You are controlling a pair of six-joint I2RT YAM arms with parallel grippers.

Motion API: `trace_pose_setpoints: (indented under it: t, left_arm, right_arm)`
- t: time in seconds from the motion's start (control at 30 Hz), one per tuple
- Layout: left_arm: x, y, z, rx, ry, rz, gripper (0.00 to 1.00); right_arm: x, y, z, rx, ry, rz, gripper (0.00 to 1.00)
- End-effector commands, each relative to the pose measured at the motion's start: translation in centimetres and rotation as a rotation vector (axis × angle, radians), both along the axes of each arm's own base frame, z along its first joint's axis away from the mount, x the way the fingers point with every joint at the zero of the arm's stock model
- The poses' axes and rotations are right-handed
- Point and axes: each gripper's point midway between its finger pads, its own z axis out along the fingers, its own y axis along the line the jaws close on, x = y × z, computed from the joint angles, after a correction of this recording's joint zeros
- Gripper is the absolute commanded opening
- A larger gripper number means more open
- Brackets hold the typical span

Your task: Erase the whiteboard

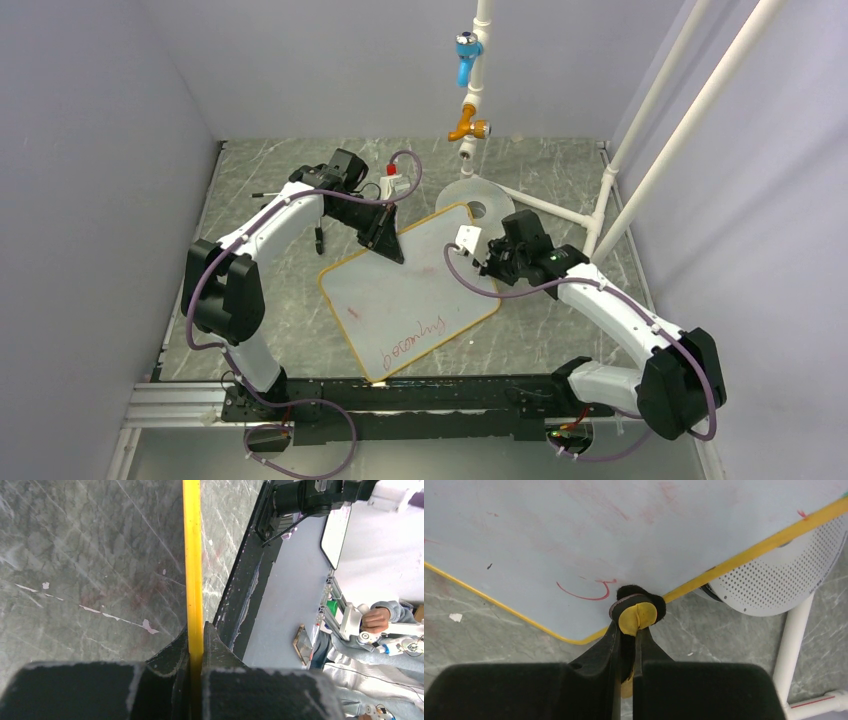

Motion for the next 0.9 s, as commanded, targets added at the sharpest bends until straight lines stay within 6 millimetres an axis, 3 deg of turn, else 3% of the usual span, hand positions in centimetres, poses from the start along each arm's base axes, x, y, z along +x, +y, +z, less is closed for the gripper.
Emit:
trace_pose_setpoints:
  t: [0.0,0.1,0.2,0.5,0.7,0.87]
  left_arm:
    - [-2.1,-1.1,4.9,-0.175,-0.031,-0.084,0.0]
    - [-2.0,-1.1,4.8,-0.174,-0.03,-0.085,0.0]
    - [-2.0,-1.1,4.9,-0.176,-0.03,-0.086,0.0]
    - [-2.1,-1.2,4.8,-0.177,-0.025,-0.087,0.0]
    - [-2.2,-1.1,4.9,-0.177,-0.03,-0.087,0.0]
    - [-2.2,-1.1,5.0,-0.18,-0.03,-0.089,0.0]
  right_arm:
    - [-2.0,0.3,-0.8,-0.027,0.036,0.147,0.0]
    - [-4.3,1.2,-1.5,-0.02,0.096,0.245,0.0]
    - [-5.0,2.4,-1.6,-0.015,0.106,0.287,0.0]
    - [0.7,2.7,3.8,0.05,-0.04,0.134,0.0]
    - [0.9,1.1,2.2,-0.026,-0.042,0.139,0.0]
    - [-2.5,-0.7,-0.7,-0.076,0.035,0.203,0.0]
